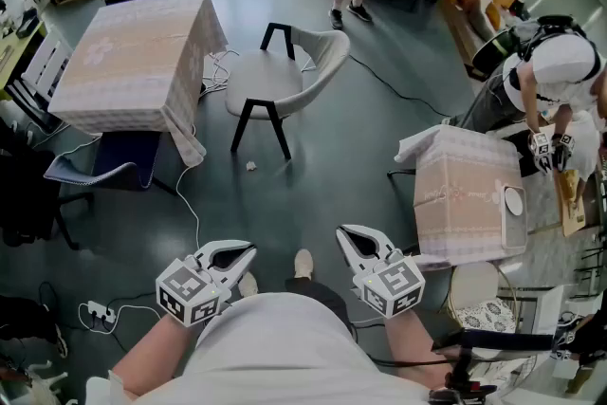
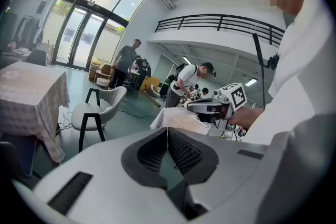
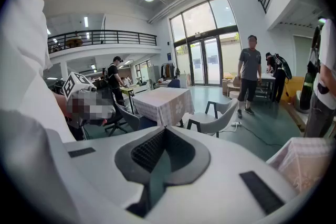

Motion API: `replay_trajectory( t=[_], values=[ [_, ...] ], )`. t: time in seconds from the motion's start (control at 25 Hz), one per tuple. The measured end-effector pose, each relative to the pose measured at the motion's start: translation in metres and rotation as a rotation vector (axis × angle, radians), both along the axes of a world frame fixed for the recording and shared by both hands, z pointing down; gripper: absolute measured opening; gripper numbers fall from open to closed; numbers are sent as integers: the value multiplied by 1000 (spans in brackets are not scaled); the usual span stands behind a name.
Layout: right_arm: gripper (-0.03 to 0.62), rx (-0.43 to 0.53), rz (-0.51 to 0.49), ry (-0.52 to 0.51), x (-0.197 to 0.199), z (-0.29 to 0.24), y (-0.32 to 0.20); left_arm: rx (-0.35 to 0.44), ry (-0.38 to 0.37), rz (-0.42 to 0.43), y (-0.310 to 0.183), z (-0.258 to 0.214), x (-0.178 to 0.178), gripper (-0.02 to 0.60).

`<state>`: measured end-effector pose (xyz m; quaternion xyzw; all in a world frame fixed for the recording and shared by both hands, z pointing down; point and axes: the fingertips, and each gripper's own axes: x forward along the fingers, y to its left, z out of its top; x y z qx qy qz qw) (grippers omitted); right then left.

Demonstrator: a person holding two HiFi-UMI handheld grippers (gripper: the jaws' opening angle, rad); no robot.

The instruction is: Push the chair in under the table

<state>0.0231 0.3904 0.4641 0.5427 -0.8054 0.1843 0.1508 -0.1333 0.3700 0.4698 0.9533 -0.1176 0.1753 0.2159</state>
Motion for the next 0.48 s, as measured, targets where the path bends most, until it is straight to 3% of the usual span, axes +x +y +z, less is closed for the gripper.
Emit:
replay_trajectory(
  t=[0.32, 0.48],
  values=[
    [12, 15, -32, 12, 79, -1, -25, 38, 1, -43, -21, -10, 80, 15],
    [12, 16, -45, 9, 109, 3, -40, 62, 3, -88, -35, -18, 103, 15]
  ],
)
